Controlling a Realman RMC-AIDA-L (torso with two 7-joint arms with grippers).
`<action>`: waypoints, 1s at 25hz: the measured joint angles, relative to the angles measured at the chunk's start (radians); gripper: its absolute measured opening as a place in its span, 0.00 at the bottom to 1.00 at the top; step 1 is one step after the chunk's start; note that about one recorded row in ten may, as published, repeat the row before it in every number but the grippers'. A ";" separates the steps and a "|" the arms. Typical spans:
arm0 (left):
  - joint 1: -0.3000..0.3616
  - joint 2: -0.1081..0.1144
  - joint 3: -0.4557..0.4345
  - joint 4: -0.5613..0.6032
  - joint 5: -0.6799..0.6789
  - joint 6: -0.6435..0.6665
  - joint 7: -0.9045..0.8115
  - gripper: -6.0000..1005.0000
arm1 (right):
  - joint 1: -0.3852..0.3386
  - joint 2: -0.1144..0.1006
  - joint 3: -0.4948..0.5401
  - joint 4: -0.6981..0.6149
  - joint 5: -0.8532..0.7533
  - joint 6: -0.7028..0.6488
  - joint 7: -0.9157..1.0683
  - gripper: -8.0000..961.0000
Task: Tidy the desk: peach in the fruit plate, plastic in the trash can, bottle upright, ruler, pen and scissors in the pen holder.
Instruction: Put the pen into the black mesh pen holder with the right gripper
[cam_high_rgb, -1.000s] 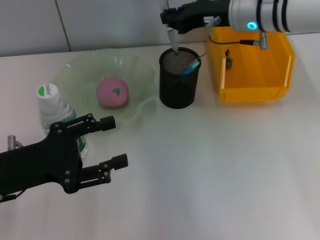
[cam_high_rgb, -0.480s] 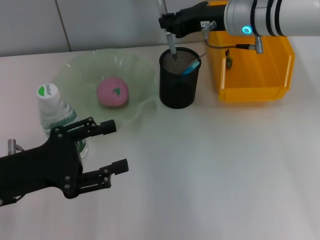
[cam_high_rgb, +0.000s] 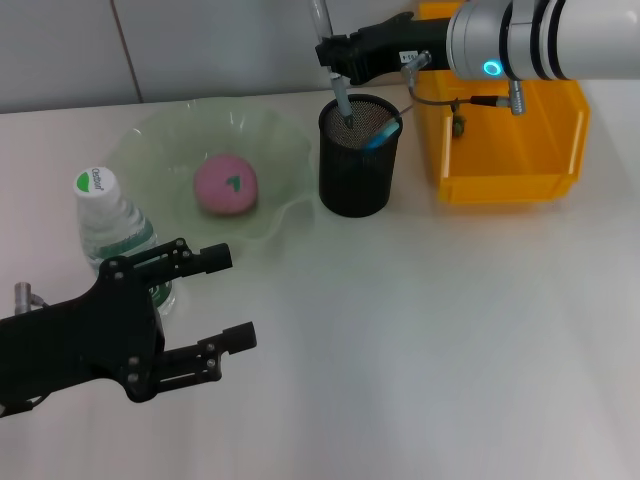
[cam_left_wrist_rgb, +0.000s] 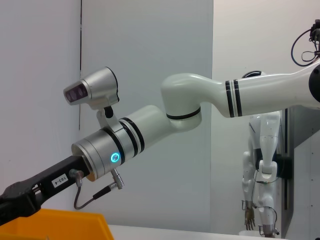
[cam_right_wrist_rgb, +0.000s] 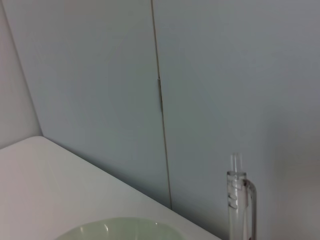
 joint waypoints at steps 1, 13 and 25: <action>0.001 0.000 0.000 0.000 0.000 0.001 0.000 0.76 | 0.000 0.000 0.000 0.000 0.000 0.000 0.000 0.14; 0.006 0.000 -0.007 0.000 0.000 0.012 0.000 0.76 | -0.004 -0.001 0.000 -0.015 0.000 -0.048 0.009 0.14; 0.012 0.001 -0.031 0.000 0.000 0.032 0.000 0.76 | -0.064 -0.002 0.003 -0.079 0.037 -0.072 0.042 0.43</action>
